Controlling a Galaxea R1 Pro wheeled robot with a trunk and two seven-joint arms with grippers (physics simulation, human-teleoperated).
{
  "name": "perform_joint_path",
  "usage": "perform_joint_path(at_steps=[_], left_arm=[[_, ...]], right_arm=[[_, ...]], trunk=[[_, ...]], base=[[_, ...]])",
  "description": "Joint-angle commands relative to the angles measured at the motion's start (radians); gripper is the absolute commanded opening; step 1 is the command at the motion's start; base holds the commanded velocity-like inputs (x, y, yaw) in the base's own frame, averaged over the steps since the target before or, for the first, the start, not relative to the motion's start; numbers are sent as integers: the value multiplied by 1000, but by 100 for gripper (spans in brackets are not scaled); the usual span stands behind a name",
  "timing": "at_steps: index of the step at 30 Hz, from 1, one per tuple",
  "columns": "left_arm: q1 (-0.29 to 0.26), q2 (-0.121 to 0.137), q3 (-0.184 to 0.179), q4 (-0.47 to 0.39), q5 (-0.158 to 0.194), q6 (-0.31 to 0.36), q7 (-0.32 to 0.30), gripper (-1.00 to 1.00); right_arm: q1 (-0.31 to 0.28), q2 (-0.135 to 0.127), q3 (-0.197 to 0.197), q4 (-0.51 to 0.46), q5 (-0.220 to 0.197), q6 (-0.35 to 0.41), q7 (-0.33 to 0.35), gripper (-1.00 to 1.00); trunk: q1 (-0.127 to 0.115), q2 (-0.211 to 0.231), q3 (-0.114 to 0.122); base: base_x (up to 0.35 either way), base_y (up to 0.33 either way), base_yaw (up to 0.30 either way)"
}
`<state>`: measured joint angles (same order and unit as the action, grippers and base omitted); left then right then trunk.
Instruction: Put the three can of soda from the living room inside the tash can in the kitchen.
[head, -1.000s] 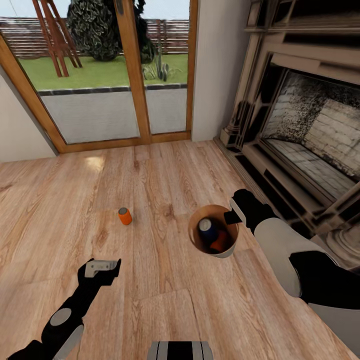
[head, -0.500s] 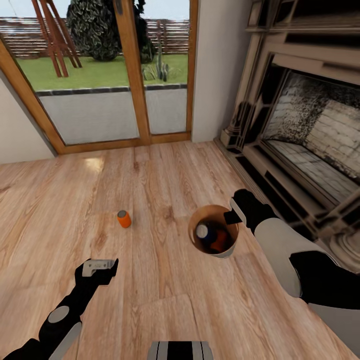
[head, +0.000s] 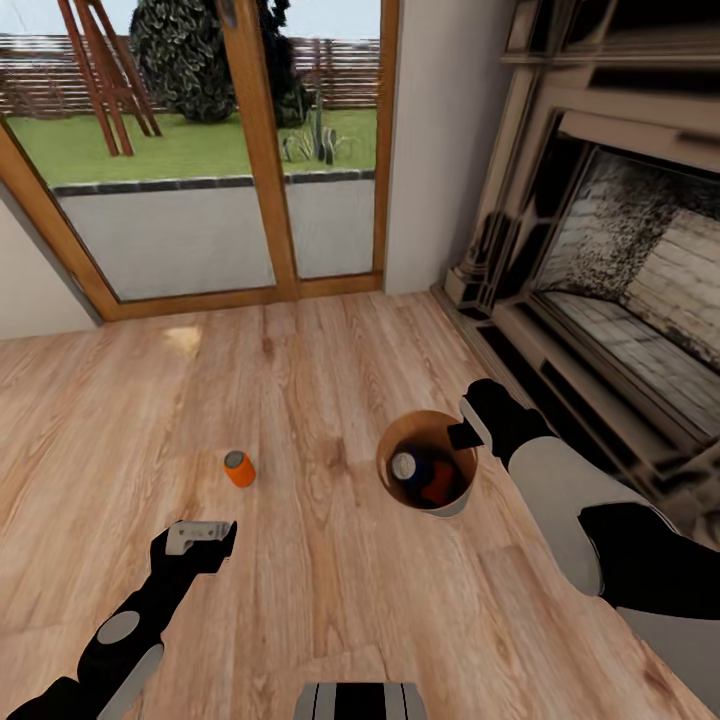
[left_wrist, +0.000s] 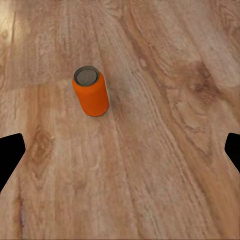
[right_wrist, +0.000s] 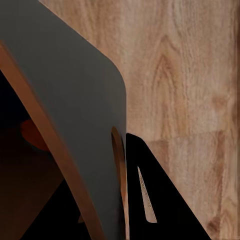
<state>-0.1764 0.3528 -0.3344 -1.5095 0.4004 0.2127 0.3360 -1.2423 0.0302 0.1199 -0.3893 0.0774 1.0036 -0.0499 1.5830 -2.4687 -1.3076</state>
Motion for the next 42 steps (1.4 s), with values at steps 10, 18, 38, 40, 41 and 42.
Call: perform_joint_path(at_steps=[10,18,38,40,41,42], left_arm=[[0,0,0,0,-1,2,0,100],[-1,0,1,4,-1,8,-1,100],[-3,-3,6,17,-6,92,0,100],[-3,-3,4,17,-6,97,-1,100],[-3,-3,4,17,-6,98,-1,100],[-3,-4,3,17,-6,99,0,100]], right_arm=[[0,3,-1,1,-10,-1,2,-100],[0,1,-1,1,-9,-1,1,-100],[27,4,0,1,-7,-2,0,-100],[27,5,0,1,-7,-2,-1,-100],[27,6,0,1,-7,-2,-2,-100],[30,5,0,1,-7,-2,-2,-100]], trunk=[[0,0,0],[0,0,0],[0,0,0],[0,0,0],[0,0,0],[0,0,0]], base=[[318,58,0],[258,182,0],[239,128,0],[287,-90,0],[295,-113,0],[299,-130,0]])
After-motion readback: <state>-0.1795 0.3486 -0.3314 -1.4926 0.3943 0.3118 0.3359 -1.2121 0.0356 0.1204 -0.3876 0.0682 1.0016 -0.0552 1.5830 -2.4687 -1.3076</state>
